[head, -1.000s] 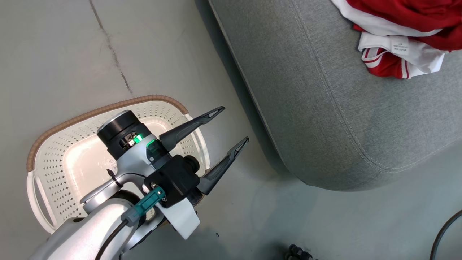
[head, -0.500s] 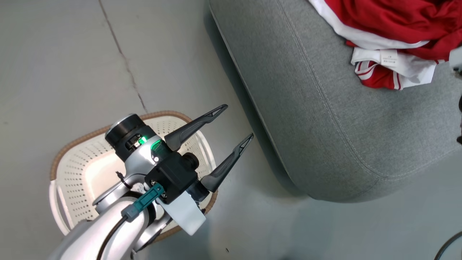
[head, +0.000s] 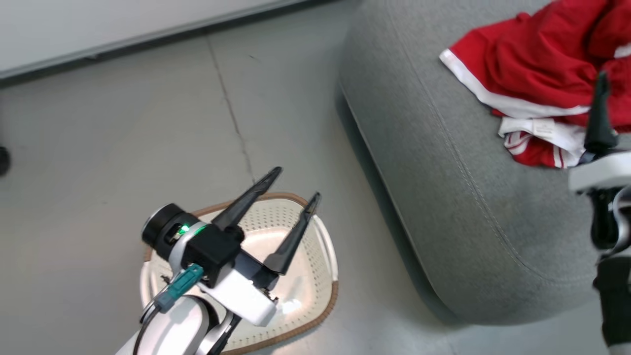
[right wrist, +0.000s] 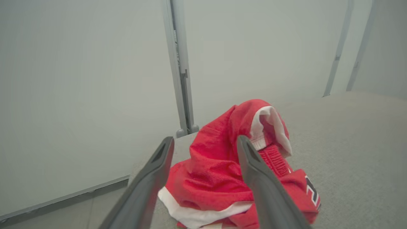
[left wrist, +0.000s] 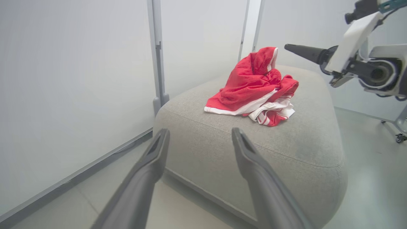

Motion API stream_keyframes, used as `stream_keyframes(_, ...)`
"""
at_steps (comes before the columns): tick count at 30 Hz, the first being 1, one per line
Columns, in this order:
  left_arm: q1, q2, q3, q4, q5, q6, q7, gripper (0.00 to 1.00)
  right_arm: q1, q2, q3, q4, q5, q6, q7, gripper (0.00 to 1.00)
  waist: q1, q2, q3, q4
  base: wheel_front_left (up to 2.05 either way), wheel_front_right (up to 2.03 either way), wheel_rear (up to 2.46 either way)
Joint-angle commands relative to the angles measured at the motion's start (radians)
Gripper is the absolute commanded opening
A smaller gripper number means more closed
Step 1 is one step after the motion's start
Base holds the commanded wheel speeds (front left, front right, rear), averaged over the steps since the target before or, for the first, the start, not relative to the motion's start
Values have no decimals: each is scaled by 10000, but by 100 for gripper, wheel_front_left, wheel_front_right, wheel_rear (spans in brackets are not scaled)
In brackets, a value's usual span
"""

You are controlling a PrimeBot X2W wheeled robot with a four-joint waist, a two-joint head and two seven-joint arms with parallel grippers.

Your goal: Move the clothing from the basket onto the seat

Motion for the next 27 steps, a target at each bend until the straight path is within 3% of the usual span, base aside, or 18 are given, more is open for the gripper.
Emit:
stream_keyframes(1, 105, 29, 140, 71, -44, 122, -88, 100, 277, 34, 14, -262, -142, 6, -47, 100, 0, -1, -559, 527, 0, 0, 0)
stream_keyframes(16, 1344, -313, 1348, 888, -1061, 1221, -858, 100, 3877, 1063, 1193, -4503, -1049, 5, 1441, 100, 0, -1, -2114, 1916, 0, 0, 0)
stream_keyframes(27, 2334, -217, 2719, 1227, -1492, 1754, -1114, 100, 5740, 1164, 1502, -5647, -937, 5, 2268, 100, 0, -1, -2844, 2612, 0, 0, 0)
